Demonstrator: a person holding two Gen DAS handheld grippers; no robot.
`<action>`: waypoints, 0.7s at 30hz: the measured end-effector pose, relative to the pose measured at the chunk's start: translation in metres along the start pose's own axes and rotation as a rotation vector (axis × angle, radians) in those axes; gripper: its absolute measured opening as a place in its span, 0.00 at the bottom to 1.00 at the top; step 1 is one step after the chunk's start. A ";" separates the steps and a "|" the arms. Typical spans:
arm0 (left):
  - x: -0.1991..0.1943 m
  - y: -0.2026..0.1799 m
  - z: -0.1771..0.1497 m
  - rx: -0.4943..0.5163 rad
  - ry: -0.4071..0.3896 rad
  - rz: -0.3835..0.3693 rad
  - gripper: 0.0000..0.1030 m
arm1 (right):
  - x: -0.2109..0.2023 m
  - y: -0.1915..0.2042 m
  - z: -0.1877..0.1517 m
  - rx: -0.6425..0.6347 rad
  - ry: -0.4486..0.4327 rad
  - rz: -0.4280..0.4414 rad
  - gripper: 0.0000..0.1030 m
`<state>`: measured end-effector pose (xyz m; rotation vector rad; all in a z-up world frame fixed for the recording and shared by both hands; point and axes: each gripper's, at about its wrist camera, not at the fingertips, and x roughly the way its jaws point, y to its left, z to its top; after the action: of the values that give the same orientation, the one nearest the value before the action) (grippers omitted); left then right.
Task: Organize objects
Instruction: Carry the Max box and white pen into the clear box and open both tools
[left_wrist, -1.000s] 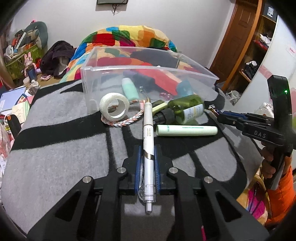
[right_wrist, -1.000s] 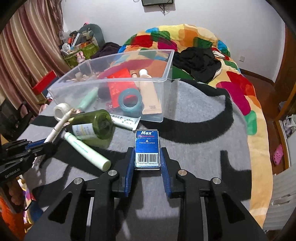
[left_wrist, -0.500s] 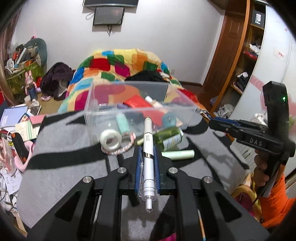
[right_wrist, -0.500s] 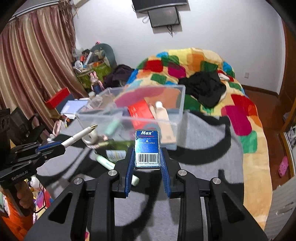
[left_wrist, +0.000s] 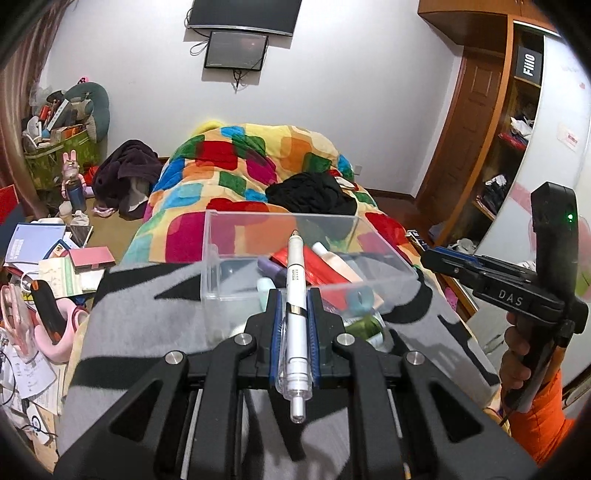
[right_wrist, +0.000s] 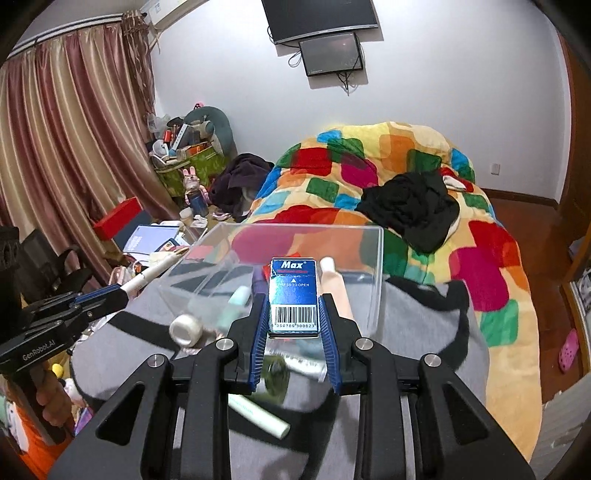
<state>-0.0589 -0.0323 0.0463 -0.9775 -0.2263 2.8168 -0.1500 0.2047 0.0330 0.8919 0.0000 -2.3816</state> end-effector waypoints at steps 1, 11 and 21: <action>0.004 0.001 0.003 0.002 0.002 0.008 0.12 | 0.003 0.000 0.003 -0.003 0.001 -0.001 0.24; 0.062 0.019 0.012 -0.039 0.126 0.001 0.12 | 0.054 -0.002 0.010 0.011 0.085 -0.008 0.24; 0.090 0.019 0.025 -0.039 0.185 -0.029 0.12 | 0.102 -0.001 0.011 -0.008 0.188 -0.019 0.24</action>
<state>-0.1459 -0.0358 0.0083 -1.2249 -0.2715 2.6836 -0.2186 0.1498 -0.0203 1.1122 0.0920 -2.3043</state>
